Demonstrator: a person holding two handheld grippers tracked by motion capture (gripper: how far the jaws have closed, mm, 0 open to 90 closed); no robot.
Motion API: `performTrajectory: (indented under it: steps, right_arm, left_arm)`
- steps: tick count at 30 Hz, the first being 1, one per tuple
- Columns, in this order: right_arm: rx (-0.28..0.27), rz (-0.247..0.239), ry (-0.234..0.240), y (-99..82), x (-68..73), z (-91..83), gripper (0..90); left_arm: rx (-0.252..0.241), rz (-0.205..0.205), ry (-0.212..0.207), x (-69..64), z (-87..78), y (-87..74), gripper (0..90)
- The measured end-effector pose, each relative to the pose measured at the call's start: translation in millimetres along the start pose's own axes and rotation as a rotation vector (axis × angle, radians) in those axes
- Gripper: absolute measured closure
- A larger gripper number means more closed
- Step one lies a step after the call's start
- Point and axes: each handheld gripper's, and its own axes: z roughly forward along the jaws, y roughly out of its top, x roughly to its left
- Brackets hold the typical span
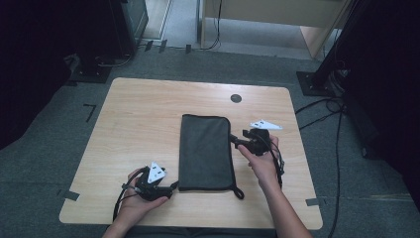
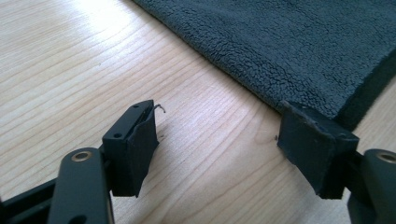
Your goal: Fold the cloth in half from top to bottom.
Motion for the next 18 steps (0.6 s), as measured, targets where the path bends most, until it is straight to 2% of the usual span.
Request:
performTrajectory:
  steps: [5, 11, 14, 15, 17, 18]
  right_arm:
    - [-0.006, -0.031, -0.040, 17.6, -6.2, 28.7, 40.1]
    - [0.013, -0.024, -0.092, 27.5, -23.9, 70.3, 46.1]
    - [0.037, -0.004, -0.078, 28.2, -32.1, 89.1, 49.4]
    - [0.047, -0.014, -0.062, 28.2, -33.8, 94.9, 49.5]
    - [0.049, -0.035, -0.057, 27.0, -35.2, 102.9, 51.4]
    - [0.048, -0.024, -0.053, 25.8, -35.5, 105.6, 51.9]
  left_arm:
    - [-0.001, -0.001, 0.003, -0.1, 0.2, -0.2, 26.0]
    - [-0.001, -0.002, 0.004, -0.2, 0.2, -0.1, 25.9]
    - [-0.001, -0.010, 0.009, -0.3, 0.3, 0.0, 26.0]
    - [0.000, -0.011, 0.012, 0.0, 0.2, 0.3, 26.0]
    - [-0.002, -0.038, 0.015, 3.2, -1.0, 1.9, 26.2]
    - [-0.013, -0.052, 0.016, 5.6, -2.5, 3.4, 26.2]
